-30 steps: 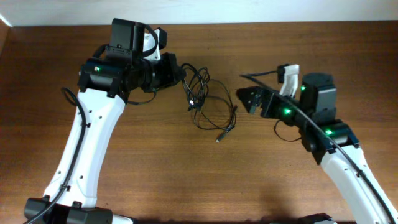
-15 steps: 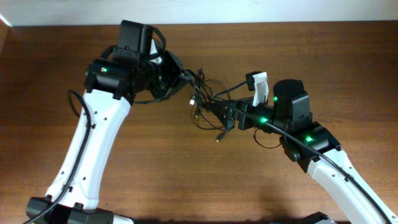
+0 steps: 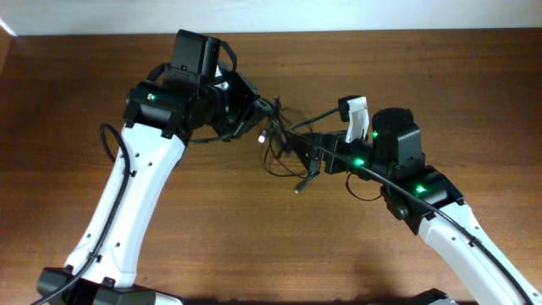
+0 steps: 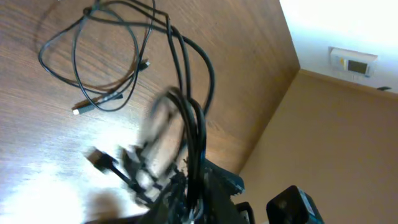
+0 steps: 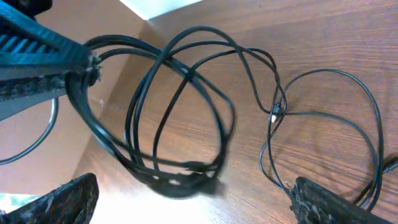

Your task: Untangle cables

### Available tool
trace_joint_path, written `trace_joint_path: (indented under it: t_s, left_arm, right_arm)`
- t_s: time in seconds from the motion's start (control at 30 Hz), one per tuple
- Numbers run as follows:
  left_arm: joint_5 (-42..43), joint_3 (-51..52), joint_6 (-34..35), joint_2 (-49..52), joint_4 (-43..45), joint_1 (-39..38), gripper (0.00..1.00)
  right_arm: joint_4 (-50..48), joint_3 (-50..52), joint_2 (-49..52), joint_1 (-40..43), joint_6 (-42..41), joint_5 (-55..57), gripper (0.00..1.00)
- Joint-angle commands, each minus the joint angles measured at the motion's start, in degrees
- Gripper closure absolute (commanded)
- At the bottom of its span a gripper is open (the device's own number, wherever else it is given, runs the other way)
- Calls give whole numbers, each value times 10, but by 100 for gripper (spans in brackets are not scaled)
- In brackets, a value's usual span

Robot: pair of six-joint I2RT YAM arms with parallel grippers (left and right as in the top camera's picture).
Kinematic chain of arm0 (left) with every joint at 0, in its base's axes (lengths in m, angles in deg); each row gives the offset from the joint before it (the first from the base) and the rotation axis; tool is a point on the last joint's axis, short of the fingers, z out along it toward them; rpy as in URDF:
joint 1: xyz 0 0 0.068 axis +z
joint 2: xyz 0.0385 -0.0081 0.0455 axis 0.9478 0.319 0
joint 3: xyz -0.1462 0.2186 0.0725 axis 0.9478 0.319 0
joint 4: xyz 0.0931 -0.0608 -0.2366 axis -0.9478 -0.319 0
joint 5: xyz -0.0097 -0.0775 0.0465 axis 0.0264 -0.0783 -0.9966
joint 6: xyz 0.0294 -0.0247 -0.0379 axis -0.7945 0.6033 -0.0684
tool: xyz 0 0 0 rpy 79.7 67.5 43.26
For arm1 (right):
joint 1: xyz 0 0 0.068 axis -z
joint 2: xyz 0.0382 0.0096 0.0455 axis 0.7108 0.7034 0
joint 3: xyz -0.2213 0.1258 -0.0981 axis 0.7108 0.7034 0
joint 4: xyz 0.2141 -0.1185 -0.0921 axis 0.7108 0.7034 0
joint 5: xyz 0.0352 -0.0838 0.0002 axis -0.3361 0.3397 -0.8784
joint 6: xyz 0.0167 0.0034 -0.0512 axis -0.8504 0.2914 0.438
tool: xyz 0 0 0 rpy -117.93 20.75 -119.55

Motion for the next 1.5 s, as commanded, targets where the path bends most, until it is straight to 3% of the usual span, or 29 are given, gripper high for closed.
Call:
trace_joint_path:
  t_s: [0.0,0.27,0.3,0.4,0.5,0.57,0.7,0.8,1.0,1.17,1.47]
  left_arm:
    - [28,-9,20,2,0,0,86]
    - [1,-9,2,2,-1,1,84]
    - [-26,-9,-11,2,-3,1,81]
    - [-134,-9,-65,2,-24,1,50]
    - [-231,-9,-140,2,-67,1,32]
    - [-294,-9,-160,2,-106,1,22]
    - [-380,-9,-161,2,-182,1,13]
    - [-416,2,-164,2,-224,1,11]
    - [-412,105,-163,2,-200,1,14]
    - [-417,201,-163,3,-105,1,5]
    - [-438,336,-163,3,19,1,4]
  right_arm:
    - [-1,-6,39,-5,3,13,1]
    - [-8,-6,93,-5,1,-23,0]
    - [-8,-6,93,-5,2,-23,0]
    - [-8,-6,93,-4,2,-19,0]
    - [-8,-6,93,-4,2,-10,0]
    - [-8,-6,93,-4,2,-1,0]
    - [-8,-6,93,-4,2,3,1]
    - [-8,-6,93,-4,2,3,1]
    - [-7,-6,93,-4,2,9,1]
    - [-5,-6,93,-4,2,10,1]
    - [1,-6,93,-4,6,12,1]
